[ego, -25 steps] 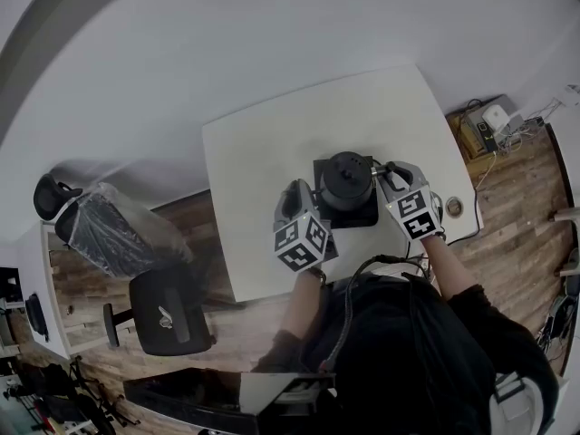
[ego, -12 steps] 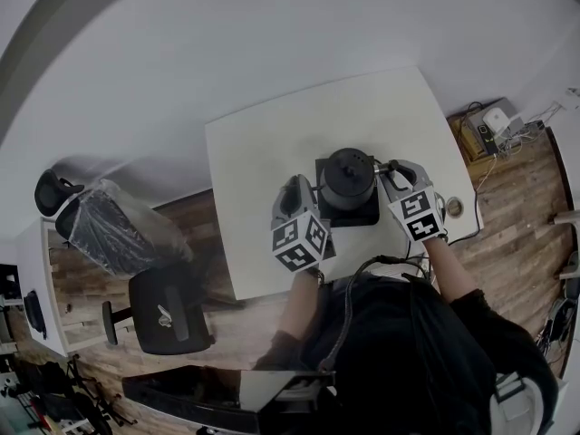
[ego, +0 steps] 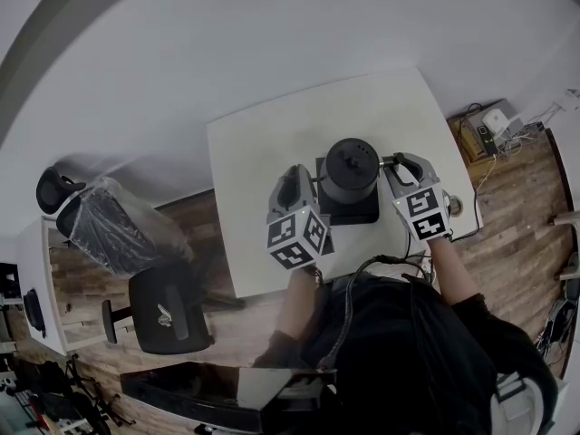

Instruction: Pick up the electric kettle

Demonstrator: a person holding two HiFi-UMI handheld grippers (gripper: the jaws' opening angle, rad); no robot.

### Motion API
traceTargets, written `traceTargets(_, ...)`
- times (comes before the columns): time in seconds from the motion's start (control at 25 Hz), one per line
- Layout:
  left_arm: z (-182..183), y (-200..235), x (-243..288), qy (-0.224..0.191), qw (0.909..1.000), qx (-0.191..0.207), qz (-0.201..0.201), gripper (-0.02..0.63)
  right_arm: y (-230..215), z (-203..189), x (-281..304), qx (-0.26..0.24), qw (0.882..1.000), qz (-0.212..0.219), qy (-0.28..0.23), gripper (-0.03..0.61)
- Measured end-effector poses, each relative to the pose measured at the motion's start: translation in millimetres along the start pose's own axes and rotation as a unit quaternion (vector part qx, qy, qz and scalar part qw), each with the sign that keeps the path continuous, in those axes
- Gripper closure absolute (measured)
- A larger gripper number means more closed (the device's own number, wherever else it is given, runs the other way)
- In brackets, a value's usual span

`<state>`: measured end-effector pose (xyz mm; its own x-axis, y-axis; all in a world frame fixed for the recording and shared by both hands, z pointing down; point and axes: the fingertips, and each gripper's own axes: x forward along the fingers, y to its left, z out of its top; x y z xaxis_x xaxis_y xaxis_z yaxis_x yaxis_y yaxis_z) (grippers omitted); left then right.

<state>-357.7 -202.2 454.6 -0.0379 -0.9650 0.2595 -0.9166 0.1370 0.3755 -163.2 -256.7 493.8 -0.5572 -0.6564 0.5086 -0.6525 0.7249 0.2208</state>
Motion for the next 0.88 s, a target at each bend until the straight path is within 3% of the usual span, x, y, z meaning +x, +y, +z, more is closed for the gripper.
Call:
traceTargets(0.28, 21, -10, -7, -0.003, 0.9996, -0.02, -0.02, 0.577, -6, 23, -18, -0.011, 1.0, -0.012, -0.001, 0.48)
traceTargets(0.56, 50, -22, -17, -0.024, 0.999, -0.018, -0.033, 0.577, -12, 50, -36, -0.019, 1.0, -0.021, -0.013, 0.48)
traceTargets(0.88, 75, -36, -25, -0.02, 0.9983, -0.009, -0.053, 0.577, -19, 73, -53, -0.019, 0.999, -0.035, -0.022, 0.48)
